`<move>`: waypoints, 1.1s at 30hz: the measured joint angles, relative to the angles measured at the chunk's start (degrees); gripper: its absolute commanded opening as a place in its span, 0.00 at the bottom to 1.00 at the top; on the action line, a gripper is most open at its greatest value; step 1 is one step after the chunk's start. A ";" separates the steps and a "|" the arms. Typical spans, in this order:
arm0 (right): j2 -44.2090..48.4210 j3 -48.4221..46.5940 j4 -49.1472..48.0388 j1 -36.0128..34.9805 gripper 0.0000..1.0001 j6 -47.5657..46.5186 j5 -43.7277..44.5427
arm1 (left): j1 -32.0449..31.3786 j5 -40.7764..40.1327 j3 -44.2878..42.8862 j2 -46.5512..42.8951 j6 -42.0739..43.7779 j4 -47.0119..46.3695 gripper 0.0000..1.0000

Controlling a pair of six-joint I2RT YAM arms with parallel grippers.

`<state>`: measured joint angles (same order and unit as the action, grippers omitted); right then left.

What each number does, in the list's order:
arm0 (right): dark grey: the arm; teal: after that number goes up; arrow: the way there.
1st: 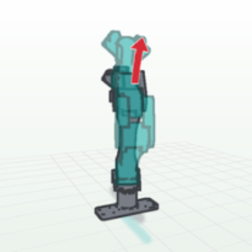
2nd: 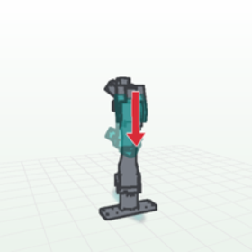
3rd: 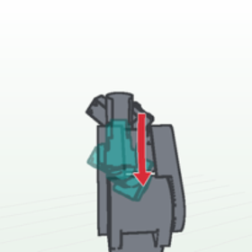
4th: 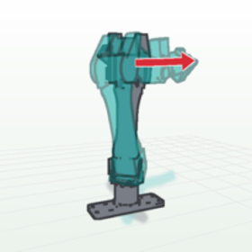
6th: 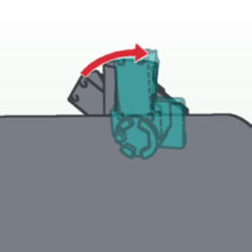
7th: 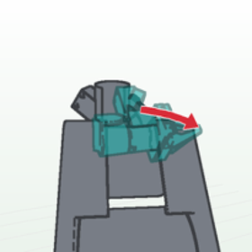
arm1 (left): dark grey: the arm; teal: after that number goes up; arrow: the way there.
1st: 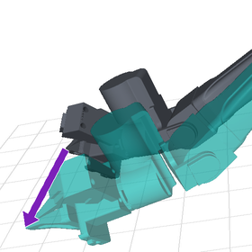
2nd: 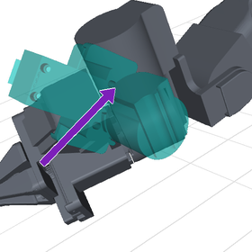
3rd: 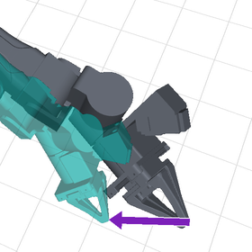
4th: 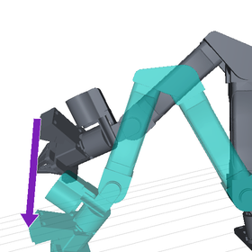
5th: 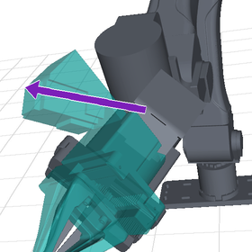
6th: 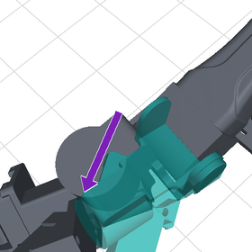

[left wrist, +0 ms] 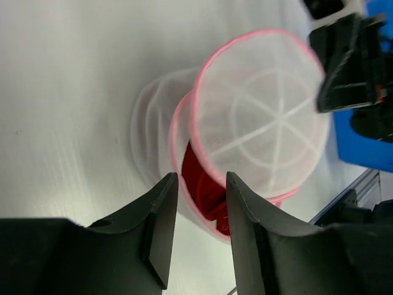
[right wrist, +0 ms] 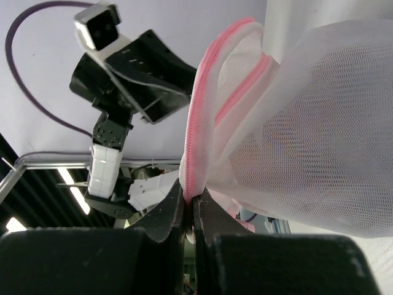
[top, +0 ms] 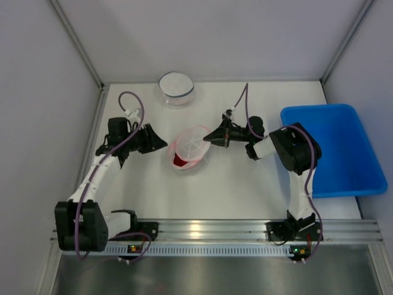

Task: Place the bra in the laundry bag and zip it closed
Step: Close the laundry bag at the center of the board, then adjust the laundry bag at the center of the board.

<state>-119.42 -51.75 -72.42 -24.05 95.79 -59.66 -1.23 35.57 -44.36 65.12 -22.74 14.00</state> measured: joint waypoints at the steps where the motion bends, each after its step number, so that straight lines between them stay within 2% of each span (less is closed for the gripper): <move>1: 0.00 0.00 0.02 0.00 0.00 0.02 0.00 | -0.09 -0.17 0.00 1.62 0.98 1.36 0.43; 5: 0.02 0.13 0.00 0.15 0.00 0.02 0.00 | -0.35 0.94 0.00 9.25 2.43 6.36 0.44; 9: 0.04 0.81 -0.02 0.31 0.00 0.00 -0.11 | -0.90 4.39 0.00 11.96 1.33 6.80 0.39; 11: 0.11 0.81 -0.02 0.31 0.00 0.00 -0.15 | -1.38 5.86 0.00 12.46 0.39 6.03 0.26; 12: 0.11 0.81 -0.02 0.31 0.00 0.02 -0.15 | -1.57 6.45 -0.04 12.94 -0.15 5.31 0.11; 13: 0.11 0.81 -0.02 0.31 0.00 0.02 -0.17 | -1.70 6.95 -0.20 13.57 -0.74 4.57 0.04; 14: 0.11 0.81 -0.02 0.31 0.00 0.04 -0.17 | -1.92 7.30 -0.66 14.78 -1.42 3.82 0.00; 18: 0.11 0.81 -0.02 0.33 0.00 0.76 -0.44 | -2.21 7.34 -5.64 21.40 -2.14 1.75 0.00; 25: 0.11 0.81 -0.02 0.37 0.00 1.46 0.07 | -2.34 6.80 -22.40 34.07 -0.92 -0.59 0.00; 28: 0.11 0.66 -0.02 0.48 0.00 1.53 0.52 | -2.58 6.82 -26.10 36.72 0.33 -0.81 0.37; 33: -0.68 0.00 -0.07 0.46 0.00 2.58 1.60 | -2.67 3.69 -26.73 35.56 3.65 -0.74 0.48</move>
<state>-120.09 -51.75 -72.49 -23.59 98.37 -58.06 -3.90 39.27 -71.09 100.68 -19.09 13.26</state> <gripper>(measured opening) 0.031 0.448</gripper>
